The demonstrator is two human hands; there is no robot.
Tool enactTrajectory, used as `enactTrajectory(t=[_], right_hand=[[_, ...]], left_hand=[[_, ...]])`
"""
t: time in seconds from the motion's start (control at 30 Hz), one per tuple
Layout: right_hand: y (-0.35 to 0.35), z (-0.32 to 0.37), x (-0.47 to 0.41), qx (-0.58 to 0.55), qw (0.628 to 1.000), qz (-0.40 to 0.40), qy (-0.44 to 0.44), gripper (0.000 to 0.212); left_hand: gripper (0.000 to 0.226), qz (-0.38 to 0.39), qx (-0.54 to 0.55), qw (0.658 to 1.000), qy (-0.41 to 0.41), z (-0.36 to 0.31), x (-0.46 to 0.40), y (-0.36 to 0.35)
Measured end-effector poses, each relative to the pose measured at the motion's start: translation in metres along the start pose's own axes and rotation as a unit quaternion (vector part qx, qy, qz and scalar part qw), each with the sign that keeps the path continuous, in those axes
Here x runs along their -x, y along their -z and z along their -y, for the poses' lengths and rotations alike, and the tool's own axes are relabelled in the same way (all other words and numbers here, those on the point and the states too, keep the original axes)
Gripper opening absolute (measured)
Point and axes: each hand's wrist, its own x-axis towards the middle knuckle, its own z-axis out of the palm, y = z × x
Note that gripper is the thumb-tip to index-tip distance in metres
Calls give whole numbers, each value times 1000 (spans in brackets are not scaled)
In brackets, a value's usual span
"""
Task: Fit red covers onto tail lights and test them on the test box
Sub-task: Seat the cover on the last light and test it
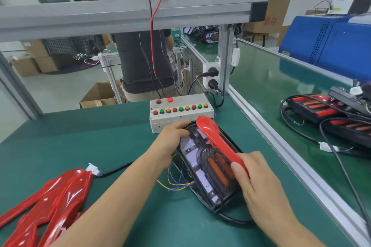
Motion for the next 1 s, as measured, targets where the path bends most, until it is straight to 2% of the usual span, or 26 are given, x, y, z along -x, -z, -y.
enactTrajectory(t=[0.07,0.2,0.3,0.37,0.47,0.63,0.83,0.93,1.0], right_hand=[[0,4,4,14,999,-22,37,36],[-3,11,16,102,985,-67,121,47],[-11,12,24,182,959,-108,188,57],[-16,12,26,196,952,-113,205,55],[-22,14,24,208,950,-117,202,41],[-29,17,19,215,948,-117,202,41],[-25,14,25,203,958,-99,176,42],[-16,18,25,167,976,-17,139,40],[-4,18,26,98,992,56,59,38]], left_hand=[[33,16,80,997,-12,1,6,-3],[23,37,232,971,53,2,10,-5],[18,23,275,958,79,3,14,-4],[16,11,283,956,78,5,18,-5],[16,-6,288,955,71,9,23,-8],[17,-21,274,961,42,13,27,-11],[30,37,216,976,16,17,35,-10],[50,26,188,982,-7,17,37,-10],[52,6,205,979,-7,13,38,-11]])
